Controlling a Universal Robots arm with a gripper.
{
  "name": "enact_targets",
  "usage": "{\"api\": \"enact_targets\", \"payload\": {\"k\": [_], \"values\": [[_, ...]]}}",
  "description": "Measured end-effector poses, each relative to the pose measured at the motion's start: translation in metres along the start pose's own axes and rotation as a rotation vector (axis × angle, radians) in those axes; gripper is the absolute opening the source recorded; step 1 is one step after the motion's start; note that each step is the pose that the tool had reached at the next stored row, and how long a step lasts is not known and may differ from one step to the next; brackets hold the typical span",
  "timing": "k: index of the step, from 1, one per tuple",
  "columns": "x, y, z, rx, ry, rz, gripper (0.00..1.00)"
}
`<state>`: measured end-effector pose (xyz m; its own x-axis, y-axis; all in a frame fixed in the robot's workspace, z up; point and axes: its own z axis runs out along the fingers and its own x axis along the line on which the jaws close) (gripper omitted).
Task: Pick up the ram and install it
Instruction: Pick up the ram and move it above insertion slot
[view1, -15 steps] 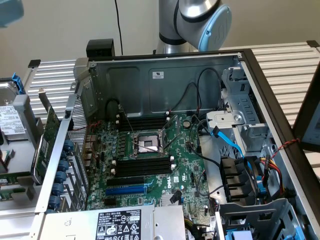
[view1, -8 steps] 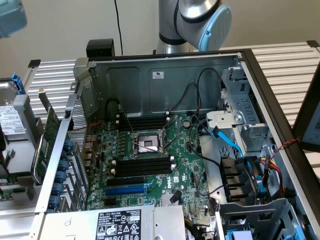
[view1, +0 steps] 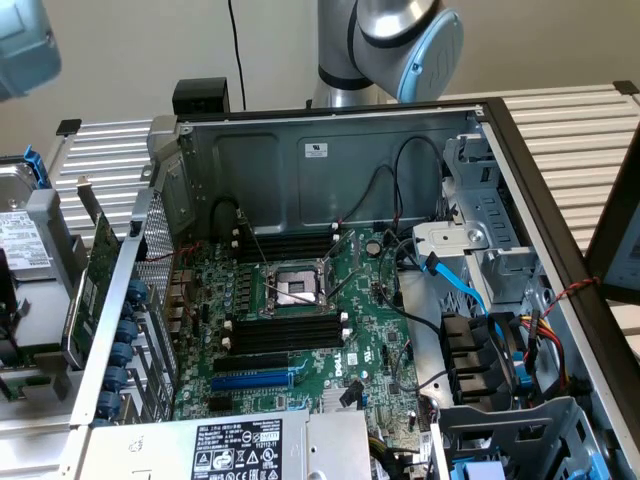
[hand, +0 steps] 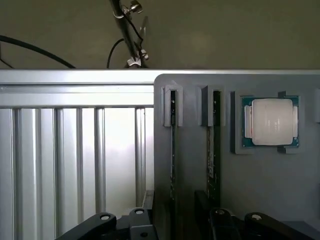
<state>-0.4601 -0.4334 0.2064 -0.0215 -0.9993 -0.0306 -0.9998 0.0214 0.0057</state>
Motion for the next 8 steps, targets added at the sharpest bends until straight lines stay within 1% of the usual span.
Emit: {"api": "enact_targets", "payload": {"k": [5, 8], "values": [[0.0001, 0.0000, 0.0037, -0.0065, -0.0004, 0.000, 0.45], [0.0002, 0.0002, 0.0058, -0.0072, -0.0014, 0.000, 0.42]]}}
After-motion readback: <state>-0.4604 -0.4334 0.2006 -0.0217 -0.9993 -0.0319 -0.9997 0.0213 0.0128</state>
